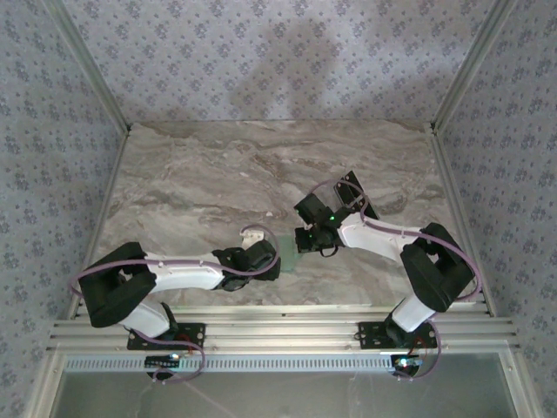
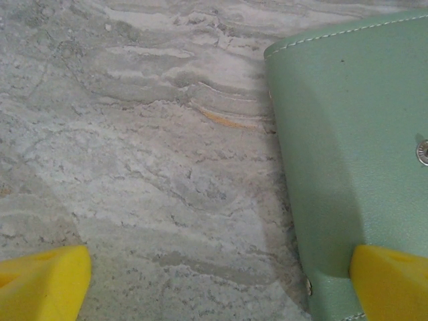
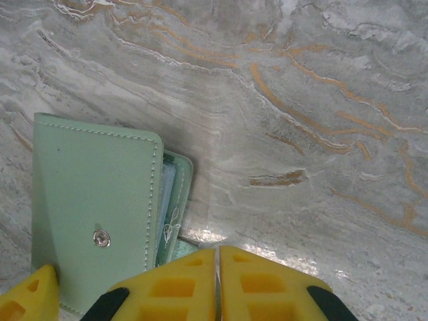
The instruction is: Put the credit cards into the card holder
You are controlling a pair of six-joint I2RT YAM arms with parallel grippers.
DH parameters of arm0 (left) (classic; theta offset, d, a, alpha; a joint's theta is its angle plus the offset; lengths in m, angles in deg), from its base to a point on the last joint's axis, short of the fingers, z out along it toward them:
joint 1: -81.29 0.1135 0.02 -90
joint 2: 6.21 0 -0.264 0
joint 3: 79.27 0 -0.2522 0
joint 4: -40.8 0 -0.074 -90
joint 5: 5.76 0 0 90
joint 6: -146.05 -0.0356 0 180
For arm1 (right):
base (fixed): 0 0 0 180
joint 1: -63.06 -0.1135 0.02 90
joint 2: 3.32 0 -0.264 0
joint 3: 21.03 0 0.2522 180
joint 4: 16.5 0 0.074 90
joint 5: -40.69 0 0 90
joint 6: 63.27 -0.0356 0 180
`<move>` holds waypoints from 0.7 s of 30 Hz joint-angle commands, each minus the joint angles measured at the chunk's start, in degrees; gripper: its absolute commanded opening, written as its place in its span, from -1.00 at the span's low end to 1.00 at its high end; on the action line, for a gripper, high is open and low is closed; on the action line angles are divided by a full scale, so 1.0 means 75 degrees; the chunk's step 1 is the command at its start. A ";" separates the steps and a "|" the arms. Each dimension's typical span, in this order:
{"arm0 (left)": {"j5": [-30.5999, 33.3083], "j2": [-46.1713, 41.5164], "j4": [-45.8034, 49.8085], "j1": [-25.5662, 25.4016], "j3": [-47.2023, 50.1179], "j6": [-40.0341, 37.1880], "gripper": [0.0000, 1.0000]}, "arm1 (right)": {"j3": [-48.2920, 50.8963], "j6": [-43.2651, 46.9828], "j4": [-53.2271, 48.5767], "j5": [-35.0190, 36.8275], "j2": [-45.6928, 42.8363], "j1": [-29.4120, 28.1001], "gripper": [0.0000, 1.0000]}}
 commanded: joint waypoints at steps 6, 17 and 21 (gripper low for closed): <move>-0.0318 0.0390 -0.0257 -0.0007 -0.0094 -0.0082 1.00 | 0.0249 -0.0029 0.0001 -0.0021 -0.0198 0.0008 -0.64; -0.0342 0.0416 -0.0233 -0.0007 -0.0141 -0.0117 1.00 | 0.0288 -0.0071 -0.0067 0.0038 -0.0492 -0.0079 -0.53; -0.0343 0.0416 -0.0245 -0.0007 -0.0141 -0.0117 1.00 | 0.0228 -0.0062 -0.0146 0.0049 -0.0517 -0.0082 -0.53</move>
